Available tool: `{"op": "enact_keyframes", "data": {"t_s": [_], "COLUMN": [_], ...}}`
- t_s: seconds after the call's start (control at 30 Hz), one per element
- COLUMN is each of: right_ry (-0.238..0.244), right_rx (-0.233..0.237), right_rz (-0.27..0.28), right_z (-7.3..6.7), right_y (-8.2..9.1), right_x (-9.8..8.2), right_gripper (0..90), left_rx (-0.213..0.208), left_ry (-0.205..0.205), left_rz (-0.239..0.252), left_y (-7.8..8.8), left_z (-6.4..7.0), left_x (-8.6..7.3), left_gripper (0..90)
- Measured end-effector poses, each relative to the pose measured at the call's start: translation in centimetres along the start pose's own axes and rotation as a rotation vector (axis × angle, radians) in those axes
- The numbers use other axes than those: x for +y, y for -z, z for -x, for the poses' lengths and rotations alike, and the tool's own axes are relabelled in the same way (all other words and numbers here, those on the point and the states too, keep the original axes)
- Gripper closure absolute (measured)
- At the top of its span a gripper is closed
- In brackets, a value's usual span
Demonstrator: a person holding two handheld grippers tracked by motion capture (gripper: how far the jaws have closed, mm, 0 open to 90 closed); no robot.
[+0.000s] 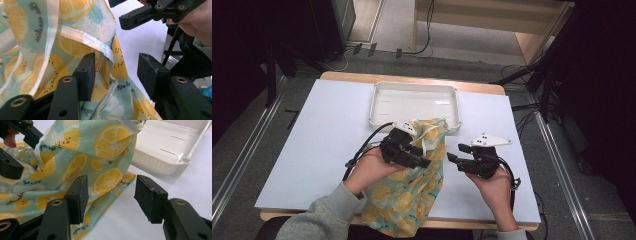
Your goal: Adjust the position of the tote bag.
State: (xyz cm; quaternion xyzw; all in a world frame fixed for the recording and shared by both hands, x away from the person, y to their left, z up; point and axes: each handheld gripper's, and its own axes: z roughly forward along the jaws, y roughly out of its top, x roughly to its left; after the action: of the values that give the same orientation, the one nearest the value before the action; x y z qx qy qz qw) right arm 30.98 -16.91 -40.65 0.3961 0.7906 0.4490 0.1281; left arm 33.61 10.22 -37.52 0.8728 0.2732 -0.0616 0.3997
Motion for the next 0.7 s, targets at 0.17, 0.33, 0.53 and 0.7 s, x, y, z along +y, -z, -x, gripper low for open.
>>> {"op": "enact_keyframes", "data": {"t_s": [0.17, 0.33, 0.53, 0.7], "right_ry": [0.003, 0.005, 0.012, 0.004], "right_rx": [-0.001, 0.003, 0.011, 0.019], "right_rz": [0.001, 0.002, -0.004, -0.012], "right_z": [-0.2, -0.5, -1.1, -1.7], "right_y": [0.2, 0.3, 0.5, 0.7], "right_x": [0.2, 0.3, 0.7, 1.1], "right_gripper": [46.8, 47.3, 47.6, 47.9], "left_rx": [0.010, 0.016, 0.047, 0.051], "left_ry": [0.007, 0.007, 0.001, 0.012], "left_rz": [0.010, 0.025, 0.017, 0.046], "left_y": [1.2, 2.3, 3.8, 5.1], "left_z": [-0.3, -0.4, -0.7, -1.2], "left_x": [0.0, -0.1, -0.6, -0.9], "left_gripper": [43.7, 42.3, 41.0, 40.7]}}
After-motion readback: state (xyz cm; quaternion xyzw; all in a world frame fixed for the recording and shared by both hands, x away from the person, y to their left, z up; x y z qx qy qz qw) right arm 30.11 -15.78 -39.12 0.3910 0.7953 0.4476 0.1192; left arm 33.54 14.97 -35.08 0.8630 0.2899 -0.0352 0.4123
